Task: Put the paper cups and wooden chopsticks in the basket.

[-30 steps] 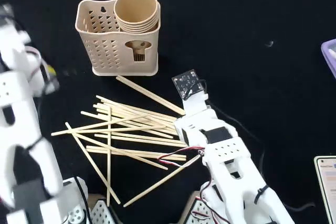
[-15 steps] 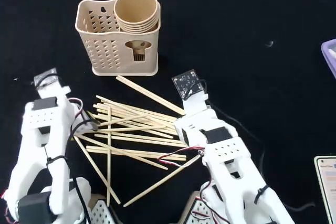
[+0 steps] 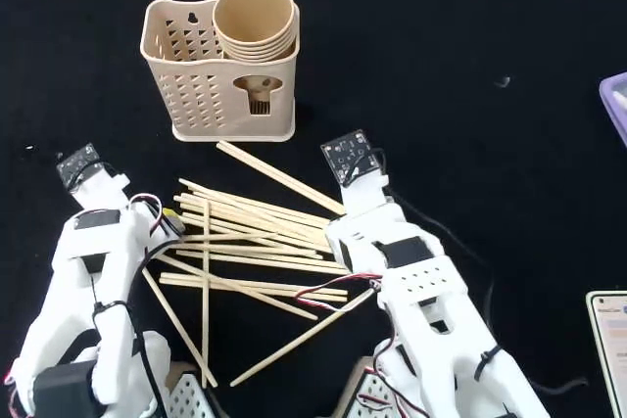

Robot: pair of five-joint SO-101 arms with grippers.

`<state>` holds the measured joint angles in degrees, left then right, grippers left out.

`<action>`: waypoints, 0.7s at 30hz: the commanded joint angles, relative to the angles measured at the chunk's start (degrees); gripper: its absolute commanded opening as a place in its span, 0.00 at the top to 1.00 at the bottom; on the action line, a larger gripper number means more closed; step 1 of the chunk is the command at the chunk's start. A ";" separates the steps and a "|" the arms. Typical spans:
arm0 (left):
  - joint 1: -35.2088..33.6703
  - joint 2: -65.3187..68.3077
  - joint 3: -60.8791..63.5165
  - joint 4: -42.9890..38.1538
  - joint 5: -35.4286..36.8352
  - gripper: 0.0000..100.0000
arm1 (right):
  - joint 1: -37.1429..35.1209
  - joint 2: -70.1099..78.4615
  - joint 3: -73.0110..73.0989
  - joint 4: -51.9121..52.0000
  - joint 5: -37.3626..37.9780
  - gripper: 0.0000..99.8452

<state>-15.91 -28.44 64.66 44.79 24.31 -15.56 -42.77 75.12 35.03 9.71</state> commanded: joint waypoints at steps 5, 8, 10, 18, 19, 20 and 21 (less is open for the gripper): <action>0.13 -1.32 -1.80 -1.14 0.44 0.84 | 0.62 -1.98 -0.22 -1.32 -0.09 0.98; 0.13 -1.32 -3.82 -1.05 0.44 0.91 | 0.62 -1.98 -0.22 -1.32 -0.09 0.98; 0.13 -1.32 -4.70 -1.41 0.44 0.93 | 0.62 -1.98 -0.22 -1.32 -0.09 0.98; 0.13 -1.32 -10.51 -1.49 0.88 0.94 | 0.62 -1.98 -0.22 -1.32 -0.09 0.98; 0.13 -1.32 -11.65 -1.49 1.85 0.94 | 0.62 -1.98 -0.22 -1.32 -0.09 0.98; 0.04 -1.32 -12.70 -1.49 2.73 0.94 | 0.62 -1.98 -0.22 -1.32 -0.09 0.98; 0.04 -1.32 -13.85 -1.49 3.16 0.94 | 0.62 -1.98 -0.22 -1.32 -0.09 0.98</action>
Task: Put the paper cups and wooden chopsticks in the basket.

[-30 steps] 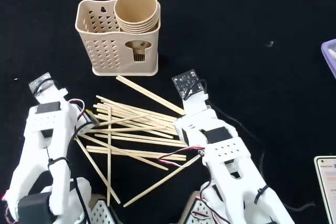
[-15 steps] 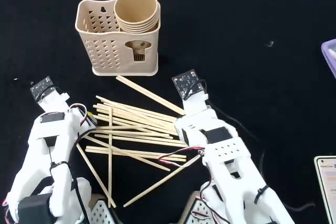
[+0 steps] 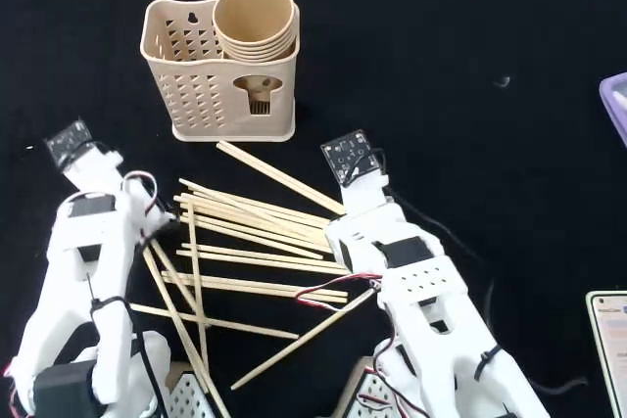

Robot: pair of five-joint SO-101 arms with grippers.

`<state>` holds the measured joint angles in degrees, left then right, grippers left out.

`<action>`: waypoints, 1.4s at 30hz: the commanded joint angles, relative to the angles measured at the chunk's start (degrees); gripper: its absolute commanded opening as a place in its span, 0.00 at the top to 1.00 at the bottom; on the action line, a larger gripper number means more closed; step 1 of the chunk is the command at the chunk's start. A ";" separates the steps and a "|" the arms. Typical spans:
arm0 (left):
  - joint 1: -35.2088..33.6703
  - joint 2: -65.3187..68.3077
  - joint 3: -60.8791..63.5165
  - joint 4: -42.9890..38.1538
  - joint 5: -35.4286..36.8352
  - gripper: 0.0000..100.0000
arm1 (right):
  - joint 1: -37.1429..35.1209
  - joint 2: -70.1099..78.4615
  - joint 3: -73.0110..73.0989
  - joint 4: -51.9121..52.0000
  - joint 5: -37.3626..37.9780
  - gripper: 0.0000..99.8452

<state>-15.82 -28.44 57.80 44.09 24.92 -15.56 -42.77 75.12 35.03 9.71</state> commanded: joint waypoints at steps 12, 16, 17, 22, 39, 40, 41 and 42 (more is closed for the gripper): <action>-0.22 -1.41 -9.71 -0.26 -2.20 0.96 | 0.70 -1.98 -0.22 -1.32 -0.09 0.98; -1.89 -1.41 -10.42 5.45 -3.43 0.85 | 0.70 -1.98 -0.22 -1.32 -0.09 0.98; -2.33 -1.41 -10.86 8.53 -3.43 0.83 | 0.70 -1.98 -0.22 -1.32 -0.09 0.98; -3.56 -1.41 -18.15 25.85 -3.87 0.78 | 0.62 -1.98 -0.22 -1.32 -0.09 0.98; 0.48 -4.40 -6.55 35.34 -19.60 0.78 | 0.62 -1.89 -0.22 -1.32 -0.09 0.98; 0.31 -6.24 -4.70 34.11 -19.60 0.78 | 0.62 -1.89 -0.22 -1.32 -0.09 0.98; 0.13 -8.44 -2.95 33.14 -19.60 0.78 | 0.62 -1.89 -0.22 -1.32 -0.09 0.98; 0.04 -10.90 -1.19 32.26 -19.52 0.78 | 0.62 -1.89 -0.22 -1.32 -0.09 0.98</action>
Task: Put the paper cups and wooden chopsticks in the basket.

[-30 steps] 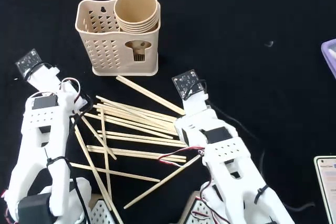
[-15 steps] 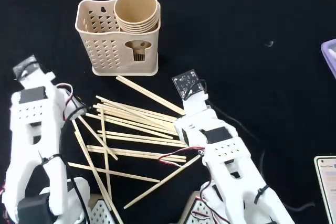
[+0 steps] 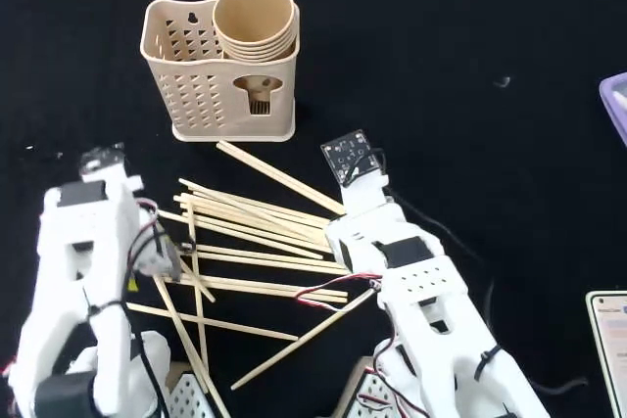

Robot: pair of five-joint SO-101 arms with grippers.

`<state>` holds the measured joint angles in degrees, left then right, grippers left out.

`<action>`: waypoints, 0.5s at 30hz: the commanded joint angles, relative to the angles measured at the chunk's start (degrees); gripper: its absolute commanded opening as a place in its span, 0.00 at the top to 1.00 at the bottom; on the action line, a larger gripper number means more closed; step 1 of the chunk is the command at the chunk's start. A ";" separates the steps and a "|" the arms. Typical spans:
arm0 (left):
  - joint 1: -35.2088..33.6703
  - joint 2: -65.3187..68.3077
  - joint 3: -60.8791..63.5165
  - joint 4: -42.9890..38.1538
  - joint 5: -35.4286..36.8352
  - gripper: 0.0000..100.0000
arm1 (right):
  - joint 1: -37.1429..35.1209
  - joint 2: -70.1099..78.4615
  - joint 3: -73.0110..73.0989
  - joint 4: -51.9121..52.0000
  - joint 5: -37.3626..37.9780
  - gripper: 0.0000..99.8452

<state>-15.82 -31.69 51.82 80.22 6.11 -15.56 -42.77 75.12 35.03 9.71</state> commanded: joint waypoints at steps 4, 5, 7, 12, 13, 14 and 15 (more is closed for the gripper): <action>0.04 -16.70 11.03 -6.77 -0.70 0.77 | 0.62 -1.89 -0.22 -1.32 -0.09 0.98; 0.04 -18.46 12.35 -7.65 -0.79 0.76 | 0.62 -1.89 -0.22 -1.32 -0.09 0.98; 0.22 -21.63 14.81 -9.14 -0.79 0.75 | 0.62 -1.89 -0.22 -1.32 -0.09 0.98; 0.48 -23.56 21.58 -17.85 -0.88 0.75 | 0.62 -1.89 -0.22 -1.32 -0.09 0.98; 0.48 -23.56 23.25 -20.04 -0.88 0.75 | 0.62 -1.89 -0.22 -1.32 -0.09 0.98; 0.48 -23.56 24.92 -21.98 -0.88 0.75 | 0.62 -1.89 -0.22 -1.32 -0.09 0.98; 0.48 -23.56 26.42 -23.74 -0.88 0.75 | 0.62 -1.89 -0.22 -1.32 -0.09 0.98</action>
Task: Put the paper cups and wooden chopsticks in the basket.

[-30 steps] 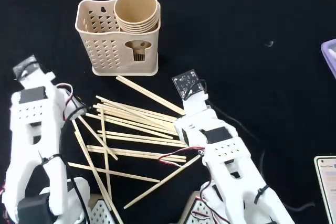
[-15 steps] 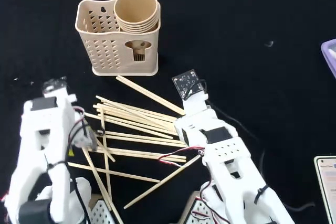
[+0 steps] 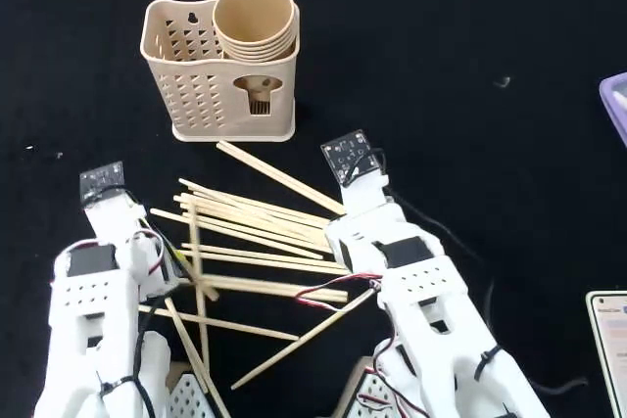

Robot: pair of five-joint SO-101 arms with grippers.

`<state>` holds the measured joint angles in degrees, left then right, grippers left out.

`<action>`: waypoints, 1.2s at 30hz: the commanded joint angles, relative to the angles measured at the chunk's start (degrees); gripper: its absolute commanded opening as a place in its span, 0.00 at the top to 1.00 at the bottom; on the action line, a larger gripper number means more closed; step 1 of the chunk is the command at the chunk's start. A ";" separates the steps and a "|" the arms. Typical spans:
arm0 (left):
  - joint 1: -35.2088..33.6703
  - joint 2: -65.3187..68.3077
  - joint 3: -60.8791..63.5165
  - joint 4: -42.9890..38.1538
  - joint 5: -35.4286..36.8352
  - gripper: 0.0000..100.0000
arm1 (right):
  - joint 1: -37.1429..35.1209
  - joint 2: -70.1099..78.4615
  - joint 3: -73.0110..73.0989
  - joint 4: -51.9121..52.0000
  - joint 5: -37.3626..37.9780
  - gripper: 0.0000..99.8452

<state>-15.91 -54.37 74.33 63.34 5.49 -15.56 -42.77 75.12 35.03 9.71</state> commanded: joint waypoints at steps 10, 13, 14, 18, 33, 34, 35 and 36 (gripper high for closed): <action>0.48 -0.88 5.14 -15.21 5.27 0.78 | 0.62 -1.89 -0.22 -1.32 -0.09 0.98; 0.57 -0.88 5.23 -18.64 9.05 0.83 | 0.62 -1.89 -0.22 -1.32 -0.09 0.98; 0.57 -0.88 5.67 -19.69 9.67 0.84 | 0.62 -1.89 -0.22 -1.32 -0.09 0.98; 0.57 -0.88 7.52 -21.89 10.29 0.86 | 0.62 -1.89 -0.22 -1.32 -0.09 0.98; 0.48 -0.97 8.04 -25.58 9.93 0.97 | 0.62 -1.98 -0.22 -1.32 -0.09 0.98; 0.48 -0.97 8.57 -26.46 10.02 0.96 | 0.62 -1.98 -0.22 -1.32 -0.09 0.98; 0.48 -1.05 8.84 -26.99 10.11 0.96 | 0.62 -1.98 -0.22 -1.32 -0.09 0.98; 0.57 -1.05 8.92 -27.16 10.02 0.97 | 0.62 -1.98 -0.22 -1.32 -0.09 0.98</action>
<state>-15.82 -54.55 83.03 38.64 15.60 -15.56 -42.77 75.12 35.03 9.71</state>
